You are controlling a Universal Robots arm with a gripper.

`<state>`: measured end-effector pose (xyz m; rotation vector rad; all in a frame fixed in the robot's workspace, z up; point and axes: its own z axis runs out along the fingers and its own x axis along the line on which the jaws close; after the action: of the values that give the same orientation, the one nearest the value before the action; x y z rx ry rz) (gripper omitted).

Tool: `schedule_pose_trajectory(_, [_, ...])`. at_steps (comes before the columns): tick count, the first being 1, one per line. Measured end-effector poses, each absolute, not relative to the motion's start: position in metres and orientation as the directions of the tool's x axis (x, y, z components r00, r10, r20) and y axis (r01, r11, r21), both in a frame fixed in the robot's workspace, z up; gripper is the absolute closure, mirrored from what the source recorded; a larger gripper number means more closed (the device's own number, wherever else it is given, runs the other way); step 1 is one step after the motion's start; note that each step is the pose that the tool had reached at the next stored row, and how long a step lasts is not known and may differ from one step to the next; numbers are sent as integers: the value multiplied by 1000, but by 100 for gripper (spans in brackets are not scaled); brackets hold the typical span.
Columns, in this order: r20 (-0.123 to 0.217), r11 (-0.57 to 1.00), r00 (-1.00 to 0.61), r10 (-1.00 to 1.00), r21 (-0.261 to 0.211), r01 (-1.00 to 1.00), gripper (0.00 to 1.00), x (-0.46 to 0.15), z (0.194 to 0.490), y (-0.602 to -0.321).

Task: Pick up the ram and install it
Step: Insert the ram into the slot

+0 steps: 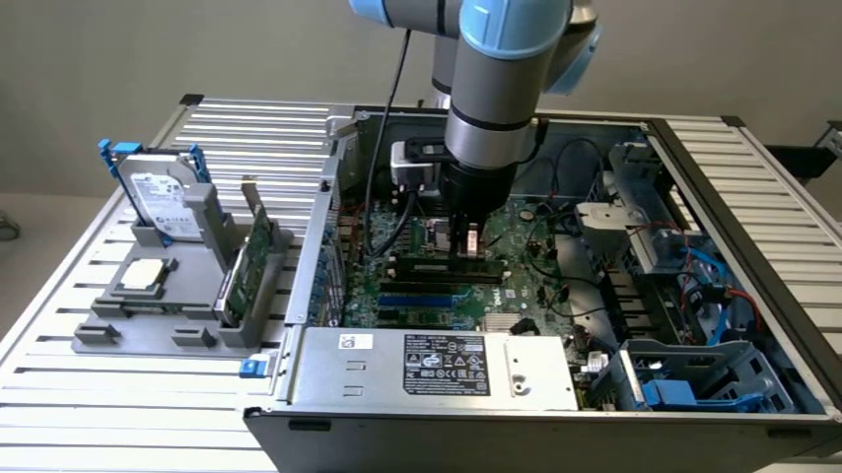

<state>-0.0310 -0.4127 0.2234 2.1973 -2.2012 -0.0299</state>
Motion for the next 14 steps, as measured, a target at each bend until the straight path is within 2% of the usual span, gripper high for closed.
schedule_pose_trajectory(14, [9, 7, -7, -1000, 35, -999, 86, -31, 219, -413])
